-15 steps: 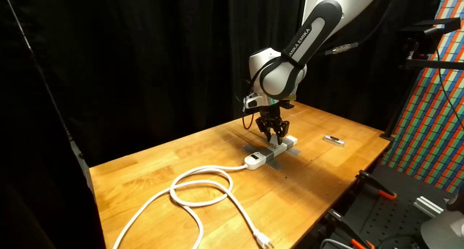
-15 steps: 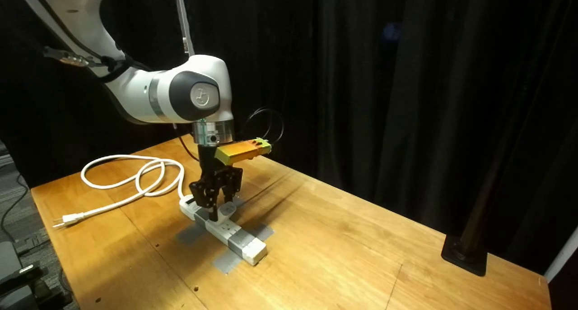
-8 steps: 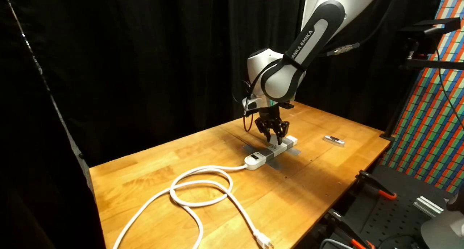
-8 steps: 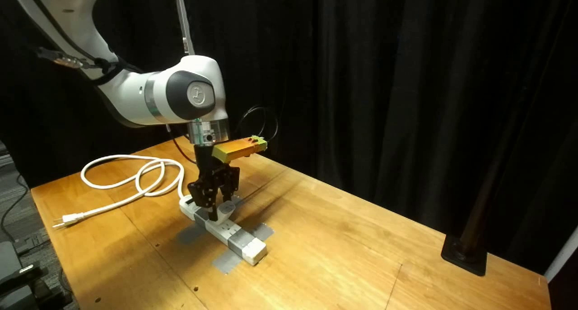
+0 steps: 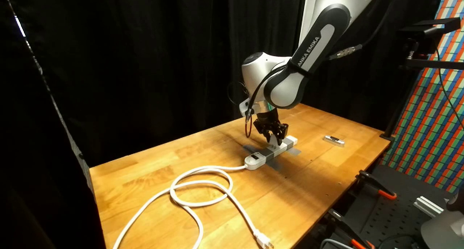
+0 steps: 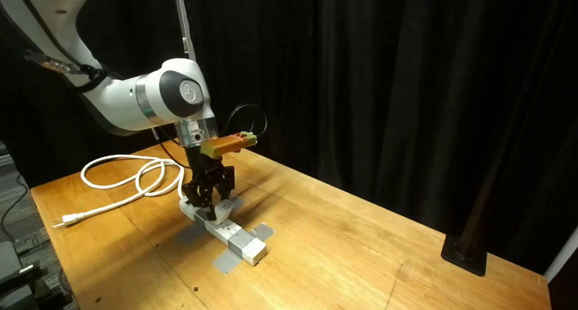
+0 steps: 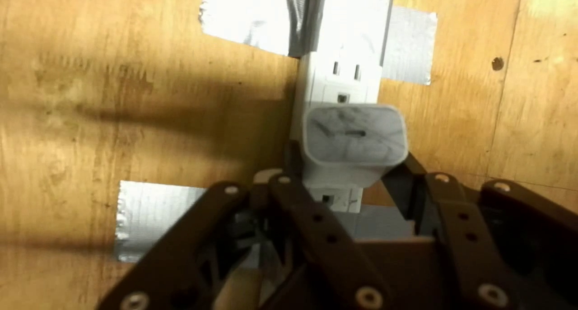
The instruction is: Move the charging adaptor backwards, place the adaptor on the extension cable
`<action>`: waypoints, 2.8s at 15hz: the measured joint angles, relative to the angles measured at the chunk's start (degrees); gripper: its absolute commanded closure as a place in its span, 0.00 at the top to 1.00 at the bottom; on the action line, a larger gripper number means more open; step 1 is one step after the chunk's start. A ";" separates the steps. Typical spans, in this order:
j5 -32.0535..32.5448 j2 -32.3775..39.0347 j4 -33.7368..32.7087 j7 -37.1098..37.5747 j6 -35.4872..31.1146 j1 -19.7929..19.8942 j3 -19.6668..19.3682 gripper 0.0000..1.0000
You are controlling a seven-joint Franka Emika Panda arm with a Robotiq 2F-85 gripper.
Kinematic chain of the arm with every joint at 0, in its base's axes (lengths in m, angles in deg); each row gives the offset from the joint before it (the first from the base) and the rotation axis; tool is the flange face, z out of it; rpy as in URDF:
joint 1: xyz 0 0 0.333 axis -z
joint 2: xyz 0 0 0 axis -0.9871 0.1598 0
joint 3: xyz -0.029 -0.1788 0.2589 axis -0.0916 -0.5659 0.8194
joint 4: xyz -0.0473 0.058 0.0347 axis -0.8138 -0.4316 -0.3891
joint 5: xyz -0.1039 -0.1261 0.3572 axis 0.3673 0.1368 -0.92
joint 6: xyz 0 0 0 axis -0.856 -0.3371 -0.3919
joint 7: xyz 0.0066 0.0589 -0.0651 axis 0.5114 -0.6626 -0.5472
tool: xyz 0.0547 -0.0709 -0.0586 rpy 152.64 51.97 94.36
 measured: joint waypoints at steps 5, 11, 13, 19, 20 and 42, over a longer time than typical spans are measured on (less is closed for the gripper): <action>5.61 -0.20 0.92 6.74 0.06 -1.27 0.01 0.23; 7.49 -0.32 1.45 10.57 0.00 -1.33 0.91 0.23; 7.49 -0.17 1.85 12.25 -0.84 -1.34 1.78 0.23; 6.81 1.57 6.87 18.59 -3.39 -1.55 4.23 0.23; 6.72 1.52 7.20 19.53 -3.55 -1.53 4.26 0.23; -12.82 -19.26 13.48 16.78 -8.88 0.59 6.90 0.23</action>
